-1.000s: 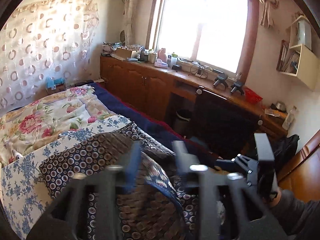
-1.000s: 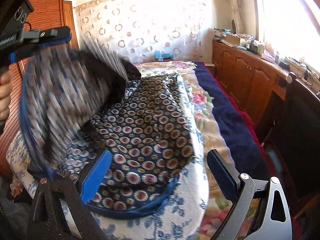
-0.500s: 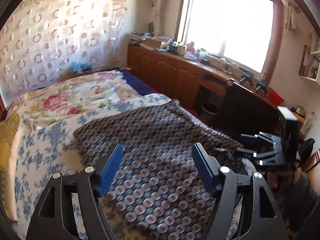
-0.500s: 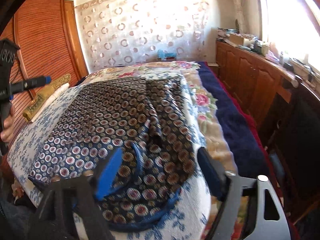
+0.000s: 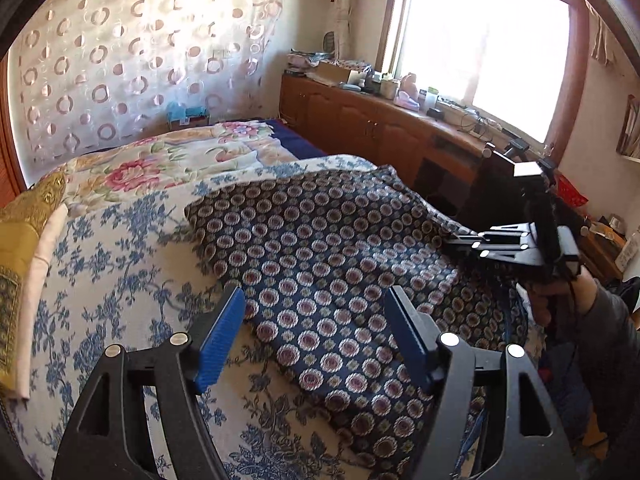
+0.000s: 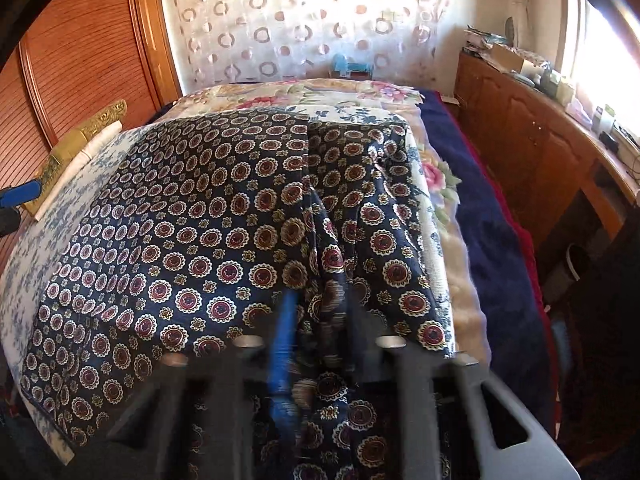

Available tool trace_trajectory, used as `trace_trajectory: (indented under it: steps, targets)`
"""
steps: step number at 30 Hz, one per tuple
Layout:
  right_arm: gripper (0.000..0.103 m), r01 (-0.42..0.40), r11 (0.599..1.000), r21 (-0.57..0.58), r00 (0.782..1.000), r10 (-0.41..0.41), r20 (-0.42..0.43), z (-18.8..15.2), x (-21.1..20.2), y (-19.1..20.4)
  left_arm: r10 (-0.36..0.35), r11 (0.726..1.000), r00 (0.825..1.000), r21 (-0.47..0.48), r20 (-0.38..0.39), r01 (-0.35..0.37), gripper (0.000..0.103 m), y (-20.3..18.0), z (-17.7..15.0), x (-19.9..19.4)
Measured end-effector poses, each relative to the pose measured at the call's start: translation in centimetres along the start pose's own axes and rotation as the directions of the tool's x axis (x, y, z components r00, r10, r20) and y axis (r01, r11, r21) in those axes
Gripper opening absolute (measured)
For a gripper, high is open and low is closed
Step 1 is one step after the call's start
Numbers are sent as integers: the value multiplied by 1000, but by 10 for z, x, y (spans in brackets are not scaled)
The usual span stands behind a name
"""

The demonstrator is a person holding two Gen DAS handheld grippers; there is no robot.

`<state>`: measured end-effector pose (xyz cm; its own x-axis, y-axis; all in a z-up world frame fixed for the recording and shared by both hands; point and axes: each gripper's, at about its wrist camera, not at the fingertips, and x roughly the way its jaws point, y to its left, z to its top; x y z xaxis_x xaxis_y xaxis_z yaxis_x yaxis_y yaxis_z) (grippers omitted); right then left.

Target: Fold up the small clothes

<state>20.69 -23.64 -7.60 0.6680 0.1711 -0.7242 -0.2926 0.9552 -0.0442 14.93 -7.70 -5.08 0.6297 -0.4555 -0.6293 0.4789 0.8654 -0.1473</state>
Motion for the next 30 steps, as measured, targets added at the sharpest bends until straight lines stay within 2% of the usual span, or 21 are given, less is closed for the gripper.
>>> trace_trajectory:
  steps: [2, 5, 7, 9, 11, 13, 15, 16, 19, 21, 22, 26, 30]
  targets:
    - [4, -9, 1000, -26, 999, 10, 36, 4, -9, 6, -3, 1000, 1000, -9, -9, 3, 73, 2, -3, 2]
    - [3, 5, 999, -37, 987, 1, 159, 8, -44, 9, -6, 1000, 1000, -20, -14, 6, 73, 3, -6, 4]
    - [2, 32, 999, -28, 974, -25, 226, 7, -69, 6, -9, 1000, 1000, -22, -14, 9, 73, 4, -8, 4]
    - [2, 96, 995, -9, 961, -90, 263, 4, -87, -1, -12, 1000, 1000, -21, -15, 11, 73, 3, -9, 5]
    - [2, 126, 992, 17, 965, -126, 232, -3, -89, -11, -17, 1000, 1000, -23, -18, 17, 73, 2, -10, 6]
    - [2, 101, 994, 42, 985, -106, 138, -11, -73, -23, -20, 1000, 1000, -22, -24, 20, 73, 0, -11, 9]
    - [2, 115, 993, 31, 992, -116, 57, -19, -55, -29, -19, 1000, 999, -16, -31, 19, 73, -1, -13, 11]
    - [2, 122, 992, 20, 991, -123, 45, -19, -50, -30, -17, 1000, 999, -16, -37, 16, 73, -1, -13, 13]
    - [19, 126, 992, 17, 991, -126, 47, -12, -46, -28, 0, 1000, 998, -27, -55, -2, 73, 1, -15, 18]
    - [46, 111, 993, 30, 991, -113, 78, -8, -54, -28, -1, 999, 998, -33, -60, -1, 73, 2, -17, 20]
    - [50, 99, 995, 32, 990, -102, 94, -4, -57, -28, -2, 999, 998, -33, -62, 0, 73, 2, -18, 21]
    - [51, 82, 997, 14, 988, -83, 130, 13, -71, -25, 5, 999, 997, -37, -71, -8, 73, 4, -21, 25]
    - [51, 35, 999, 16, 988, -37, 151, 60, -66, -27, 21, 998, 998, -50, -55, -24, 73, 8, -21, 23]
